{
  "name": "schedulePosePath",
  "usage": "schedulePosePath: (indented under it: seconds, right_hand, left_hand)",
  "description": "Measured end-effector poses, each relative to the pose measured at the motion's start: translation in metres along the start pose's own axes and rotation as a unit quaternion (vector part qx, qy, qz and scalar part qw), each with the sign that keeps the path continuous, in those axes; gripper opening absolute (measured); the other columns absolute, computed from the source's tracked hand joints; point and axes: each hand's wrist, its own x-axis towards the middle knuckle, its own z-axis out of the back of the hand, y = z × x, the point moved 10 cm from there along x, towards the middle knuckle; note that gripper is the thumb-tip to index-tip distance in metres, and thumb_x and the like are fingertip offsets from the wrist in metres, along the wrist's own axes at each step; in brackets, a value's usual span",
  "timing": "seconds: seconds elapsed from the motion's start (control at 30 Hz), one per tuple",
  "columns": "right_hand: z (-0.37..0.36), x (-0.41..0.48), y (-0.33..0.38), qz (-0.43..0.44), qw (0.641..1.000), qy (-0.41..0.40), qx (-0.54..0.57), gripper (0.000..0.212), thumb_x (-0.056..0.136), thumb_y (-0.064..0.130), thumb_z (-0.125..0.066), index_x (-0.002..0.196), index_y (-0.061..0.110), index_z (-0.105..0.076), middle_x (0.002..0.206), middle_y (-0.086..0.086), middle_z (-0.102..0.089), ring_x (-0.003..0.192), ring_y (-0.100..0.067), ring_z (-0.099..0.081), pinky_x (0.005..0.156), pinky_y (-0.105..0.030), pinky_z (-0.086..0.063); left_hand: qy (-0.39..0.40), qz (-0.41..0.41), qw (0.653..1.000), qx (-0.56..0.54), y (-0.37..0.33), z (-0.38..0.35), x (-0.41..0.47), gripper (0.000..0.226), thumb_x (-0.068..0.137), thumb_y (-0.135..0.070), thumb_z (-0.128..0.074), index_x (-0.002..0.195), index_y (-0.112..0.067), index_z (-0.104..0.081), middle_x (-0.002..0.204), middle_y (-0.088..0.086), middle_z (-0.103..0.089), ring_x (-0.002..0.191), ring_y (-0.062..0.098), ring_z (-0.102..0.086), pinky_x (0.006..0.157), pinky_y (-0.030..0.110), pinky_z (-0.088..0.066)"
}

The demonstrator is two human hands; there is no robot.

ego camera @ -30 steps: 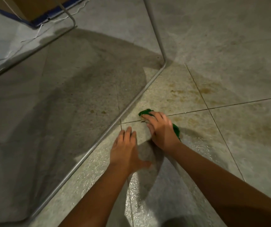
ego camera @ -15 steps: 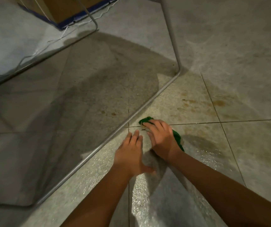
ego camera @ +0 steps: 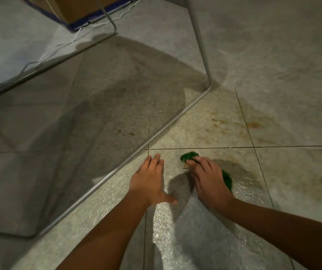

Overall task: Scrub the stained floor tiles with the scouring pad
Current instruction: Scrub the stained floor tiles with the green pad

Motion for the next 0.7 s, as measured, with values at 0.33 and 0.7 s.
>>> schedulePosePath:
  seconds: [0.33, 0.7]
  right_hand:
    - [0.001, 0.033, -0.018, -0.024, 1.0, 0.0, 0.013, 0.045, 0.092, 0.026, -0.028, 0.124, 0.009, -0.053, 0.121, -0.011, -0.056, 0.115, -0.03, -0.048, 0.097, -0.046, -0.034]
    - [0.003, -0.014, -0.006, -0.015, 1.0, -0.02, 0.016, 0.035, 0.087, 0.019, -0.042, 0.117, 0.01, -0.058, 0.115, -0.008, -0.061, 0.11, -0.027, -0.051, 0.09, -0.049, -0.044]
  left_hand:
    - [0.025, 0.01, 0.999, 0.023, 0.0, -0.002, 0.0, 0.124, 0.066, -0.072, -0.062, 0.15, -0.015, 0.009, 0.157, -0.004, 0.018, 0.145, 0.019, 0.015, 0.116, 0.04, -0.017]
    - [0.042, 0.023, 0.998, 0.04, 0.0, -0.002, 0.0, 0.126, 0.064, -0.073, -0.063, 0.15, -0.016, 0.009, 0.157, -0.005, 0.018, 0.145, 0.019, 0.014, 0.114, 0.044, -0.022]
